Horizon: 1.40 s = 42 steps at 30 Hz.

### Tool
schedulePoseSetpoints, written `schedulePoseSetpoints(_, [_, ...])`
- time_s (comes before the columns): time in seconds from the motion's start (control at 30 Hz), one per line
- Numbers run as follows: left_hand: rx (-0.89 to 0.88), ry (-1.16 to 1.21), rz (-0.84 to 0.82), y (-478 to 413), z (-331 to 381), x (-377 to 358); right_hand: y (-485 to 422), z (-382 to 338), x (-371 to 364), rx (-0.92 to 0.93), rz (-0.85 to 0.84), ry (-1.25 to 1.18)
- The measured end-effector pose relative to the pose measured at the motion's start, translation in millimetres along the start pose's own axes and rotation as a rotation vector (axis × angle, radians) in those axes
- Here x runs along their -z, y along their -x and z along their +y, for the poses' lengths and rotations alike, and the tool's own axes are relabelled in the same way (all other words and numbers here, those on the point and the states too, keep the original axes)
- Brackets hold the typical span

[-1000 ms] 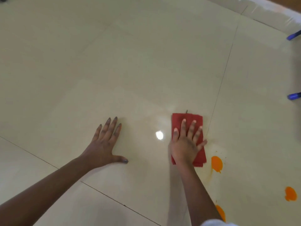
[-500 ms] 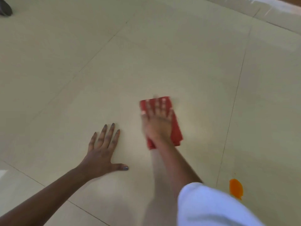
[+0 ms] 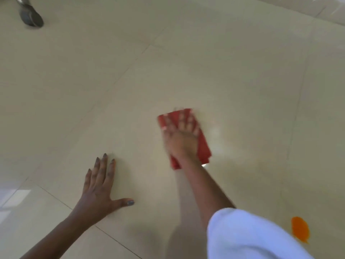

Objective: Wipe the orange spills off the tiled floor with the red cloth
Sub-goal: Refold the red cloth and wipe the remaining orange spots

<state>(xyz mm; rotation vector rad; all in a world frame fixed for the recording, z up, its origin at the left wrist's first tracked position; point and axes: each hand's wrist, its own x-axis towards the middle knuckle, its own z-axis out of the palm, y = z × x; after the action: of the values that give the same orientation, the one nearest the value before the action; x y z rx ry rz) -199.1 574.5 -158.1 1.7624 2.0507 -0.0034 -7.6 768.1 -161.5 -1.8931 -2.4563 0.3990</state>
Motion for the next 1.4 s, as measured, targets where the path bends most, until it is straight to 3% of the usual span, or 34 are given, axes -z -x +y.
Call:
schedulePoseSetpoints(0.07, [0.002,0.031,-0.021,6,2,-3,41,-52,-15,0.253,-0.028,-0.027])
schedulePoseSetpoints(0.13, [0.011,0.032,-0.047,10,4,-5,97,-59,-24,0.418,-0.024,-0.023])
schedulePoseSetpoints(0.2, [0.010,0.025,-0.035,10,5,-6,113,-30,-22,0.374,0.036,-0.022])
schedulePoseSetpoints(0.3, [0.000,0.002,-0.014,11,1,-7,55,-9,-14,0.146,0.096,0.003])
schedulePoseSetpoints(0.37, [-0.015,0.006,0.003,10,1,-9,6,-33,-6,0.088,0.021,0.004])
schedulePoseSetpoints(0.43, [-0.020,0.023,0.011,11,-1,-9,0,-71,-10,0.179,-0.078,-0.002])
schedulePoseSetpoints(0.53, [-0.019,0.100,0.042,11,-2,-9,61,-96,-26,0.363,-0.062,-0.014])
schedulePoseSetpoints(0.7, [-0.043,0.105,-0.006,13,2,-2,186,-30,-34,0.332,0.008,-0.034])
schedulePoseSetpoints(0.87, [-0.288,-0.024,-0.066,64,44,-29,275,84,-17,0.051,0.014,0.047])
schedulePoseSetpoints(0.97, [-0.356,-0.079,-0.047,91,58,-41,254,128,-5,-0.170,0.091,0.076])
schedulePoseSetpoints(1.03, [-0.427,-0.149,-0.052,102,57,-42,225,112,-4,-0.312,0.048,0.018])
schedulePoseSetpoints(1.07, [-0.438,-0.168,-0.059,109,55,-43,225,92,-7,-0.302,0.013,-0.011])
schedulePoseSetpoints(1.17, [-0.396,-0.167,-0.093,119,56,-43,282,28,-27,0.046,0.058,0.001])
schedulePoseSetpoints(1.23, [-0.375,-0.146,-0.113,123,67,-45,346,26,-34,0.143,0.022,0.004])
schedulePoseSetpoints(1.3, [-0.387,-0.112,-0.141,125,87,-50,385,57,-31,0.076,0.022,-0.011])
schedulePoseSetpoints(1.4, [-0.442,-0.101,-0.204,130,120,-60,367,114,-24,-0.100,0.103,0.046])
